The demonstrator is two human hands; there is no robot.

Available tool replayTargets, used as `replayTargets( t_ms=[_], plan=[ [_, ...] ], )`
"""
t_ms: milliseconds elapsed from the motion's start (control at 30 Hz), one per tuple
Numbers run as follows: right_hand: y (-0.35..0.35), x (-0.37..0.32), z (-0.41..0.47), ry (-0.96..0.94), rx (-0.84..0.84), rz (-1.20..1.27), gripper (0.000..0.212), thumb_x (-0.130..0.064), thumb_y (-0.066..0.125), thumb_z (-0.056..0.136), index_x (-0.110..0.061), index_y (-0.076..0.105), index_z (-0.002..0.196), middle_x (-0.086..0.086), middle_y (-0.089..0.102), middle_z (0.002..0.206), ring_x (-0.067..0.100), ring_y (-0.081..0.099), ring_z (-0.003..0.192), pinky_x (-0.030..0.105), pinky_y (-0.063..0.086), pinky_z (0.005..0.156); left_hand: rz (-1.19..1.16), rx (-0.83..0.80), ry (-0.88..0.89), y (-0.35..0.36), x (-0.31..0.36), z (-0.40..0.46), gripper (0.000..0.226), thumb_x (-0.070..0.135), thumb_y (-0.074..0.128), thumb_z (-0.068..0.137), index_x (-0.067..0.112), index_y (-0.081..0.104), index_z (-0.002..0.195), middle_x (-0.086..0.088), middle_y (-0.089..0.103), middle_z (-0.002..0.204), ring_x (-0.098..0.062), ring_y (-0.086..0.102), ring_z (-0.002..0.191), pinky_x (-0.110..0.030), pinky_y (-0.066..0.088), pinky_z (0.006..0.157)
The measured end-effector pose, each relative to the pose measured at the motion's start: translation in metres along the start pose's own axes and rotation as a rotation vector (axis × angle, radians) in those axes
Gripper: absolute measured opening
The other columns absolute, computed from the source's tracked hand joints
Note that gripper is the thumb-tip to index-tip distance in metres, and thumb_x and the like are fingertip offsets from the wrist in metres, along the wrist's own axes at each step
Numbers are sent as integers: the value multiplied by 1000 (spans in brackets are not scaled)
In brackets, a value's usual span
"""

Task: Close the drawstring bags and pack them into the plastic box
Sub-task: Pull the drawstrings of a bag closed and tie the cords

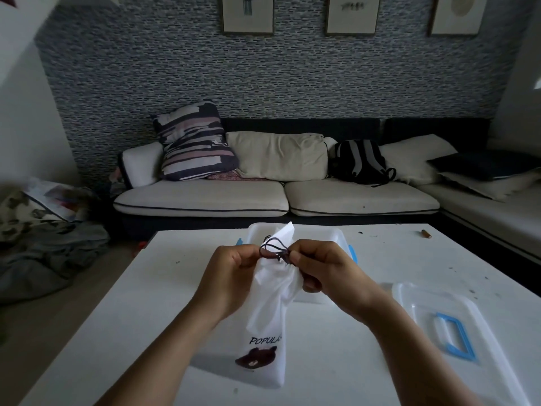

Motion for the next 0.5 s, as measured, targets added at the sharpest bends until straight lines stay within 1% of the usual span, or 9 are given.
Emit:
replayTargets(
  t_ms=[67, 100, 167, 233, 300, 367, 433, 467, 500],
  plan=[
    [3, 2, 2, 6, 15, -7, 26, -7, 47, 104, 14, 56, 90, 7, 34, 64, 12, 28, 54, 22, 25, 52, -66, 8, -67, 5, -6, -2, 23, 16, 72, 71, 0, 78, 86, -19, 73, 90, -31, 69, 88, -36, 55, 81],
    [4, 3, 2, 9, 31, -15, 26, -7, 48, 103, 13, 57, 89, 6, 34, 62, 11, 28, 53, 21, 26, 51, -60, 23, -72, 5, -7, -3, 25, 20, 70, 73, 1, 78, 87, -20, 73, 92, -32, 69, 90, -38, 55, 84],
    [3, 3, 4, 2, 61, -67, 27, -9, 50, 103, 8, 60, 85, -2, 37, 58, 9, 30, 52, 21, 28, 51, -15, 22, -53, 5, -9, -3, 31, 27, 67, 74, 2, 77, 90, -21, 73, 98, -36, 68, 96, -42, 54, 90],
    [3, 2, 5, -14, 89, -157, 30, -13, 53, 101, -1, 61, 75, -10, 40, 54, 7, 32, 51, 23, 29, 53, -40, 8, -108, 3, -14, -4, 26, 20, 61, 84, 2, 77, 93, -18, 73, 95, -33, 68, 92, -39, 54, 84],
    [3, 0, 5, -24, 135, -223, 37, -14, 54, 99, -16, 59, 63, -13, 41, 52, 6, 33, 51, 23, 29, 54, -62, -46, -206, 8, -19, -8, 24, 21, 62, 84, 6, 79, 92, -16, 74, 91, -28, 69, 85, -35, 52, 78],
    [3, -4, 5, -48, 183, -316, 41, -17, 55, 98, -22, 53, 57, -10, 41, 53, 7, 34, 53, 23, 29, 54, -30, -72, -205, 9, -19, -8, 19, 23, 65, 83, 12, 79, 88, -13, 74, 90, -26, 70, 82, -34, 51, 77],
    [2, -9, 4, -87, 209, -396, 38, -18, 54, 97, -16, 52, 59, 0, 43, 57, 8, 34, 56, 25, 29, 54, -7, -44, -217, 3, -21, -5, 17, 22, 64, 89, 14, 79, 84, -12, 72, 88, -25, 68, 80, -34, 50, 78],
    [1, -9, 4, -99, 213, -421, 35, -18, 54, 97, -11, 53, 62, 6, 45, 60, 9, 34, 57, 25, 29, 55, -55, -30, -260, 1, -24, -5, 20, 26, 63, 89, 14, 79, 87, -13, 72, 89, -27, 67, 82, -35, 50, 80],
    [1, -10, 4, -105, 215, -444, 34, -18, 54, 97, -8, 54, 65, 10, 49, 62, 9, 35, 57, 25, 29, 54, -125, -32, -313, 1, -26, -6, 27, 31, 62, 88, 11, 79, 95, -15, 72, 94, -30, 66, 86, -38, 49, 84]
  ],
)
Point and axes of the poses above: each hand's wrist, its own z-axis towards the middle knuckle, its own y-axis out of the palm, x = y × z, the point moved 8 cm from there along z, towards the middle knuckle
